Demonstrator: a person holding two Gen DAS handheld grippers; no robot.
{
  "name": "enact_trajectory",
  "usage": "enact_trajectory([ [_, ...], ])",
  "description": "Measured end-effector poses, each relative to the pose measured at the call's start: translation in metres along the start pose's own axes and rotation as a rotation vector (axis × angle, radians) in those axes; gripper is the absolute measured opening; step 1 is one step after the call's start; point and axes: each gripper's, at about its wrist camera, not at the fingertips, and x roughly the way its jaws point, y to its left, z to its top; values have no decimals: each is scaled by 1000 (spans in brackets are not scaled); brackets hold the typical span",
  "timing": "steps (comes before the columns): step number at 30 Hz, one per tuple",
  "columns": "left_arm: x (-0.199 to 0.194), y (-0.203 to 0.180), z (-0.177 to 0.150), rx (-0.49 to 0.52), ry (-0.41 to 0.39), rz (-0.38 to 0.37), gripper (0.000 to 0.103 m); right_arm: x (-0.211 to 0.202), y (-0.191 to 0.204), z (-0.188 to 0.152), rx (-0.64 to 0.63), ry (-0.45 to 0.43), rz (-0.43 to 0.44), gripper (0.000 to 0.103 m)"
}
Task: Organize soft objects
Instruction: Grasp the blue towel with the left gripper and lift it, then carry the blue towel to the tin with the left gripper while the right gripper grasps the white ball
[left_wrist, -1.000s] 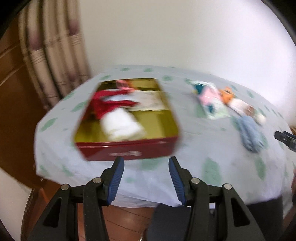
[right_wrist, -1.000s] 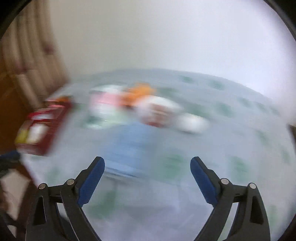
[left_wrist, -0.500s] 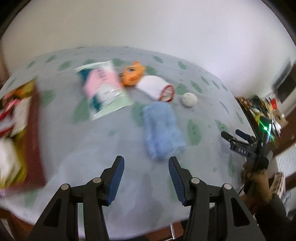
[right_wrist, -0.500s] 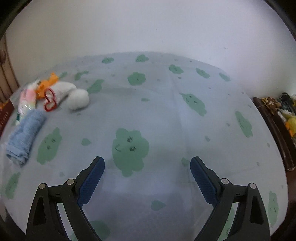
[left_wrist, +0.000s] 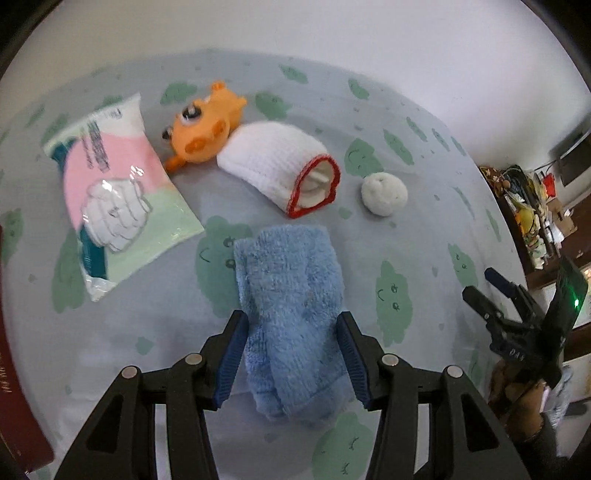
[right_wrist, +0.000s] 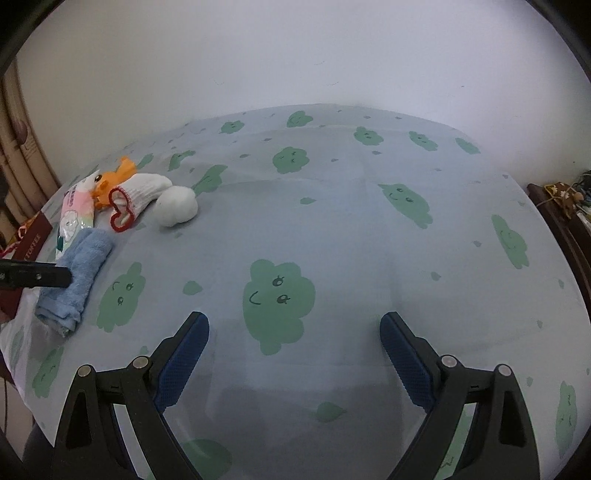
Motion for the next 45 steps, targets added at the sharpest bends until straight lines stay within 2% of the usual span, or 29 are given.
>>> enact_trajectory([
  [1,3,0,2,-2,3,0,51,0,0,0,-1,1,3,93],
  [4,9,-9,3,35,9,38,61,1,0,-1,1,7,16,93],
  [7,15,-24,2,121,11,115,63,2,-1,-1,1,14,20,93],
  [8,15,-29,-1,153,-12,129,55,3,0,0,0,17,21,93],
  [10,11,-31,-6,144,-53,106,23,2,0,-1,-1,16,21,94],
  [13,-1,-28,-10,77,-103,59,22,2,-1,-1,5,14,28,94],
  [18,-33,-30,-23,35,-166,-4,22,0,0,-1,5,8,23,94],
  [22,-54,-27,-37,-17,-181,-49,22,-5,3,0,-4,-11,28,94],
  [26,-65,-16,-58,-73,-169,-64,22,-6,13,11,-2,-29,148,94],
  [29,-69,-10,-70,-93,-160,-55,22,3,31,30,-58,-34,188,94],
  [32,-78,-6,-79,-108,-168,-49,22,17,51,50,-127,-32,230,82],
  [41,-100,4,-90,-134,-187,-32,23,52,79,80,-225,-4,236,80],
  [45,-104,6,-89,-144,-193,-36,23,68,85,86,-259,35,215,65],
])
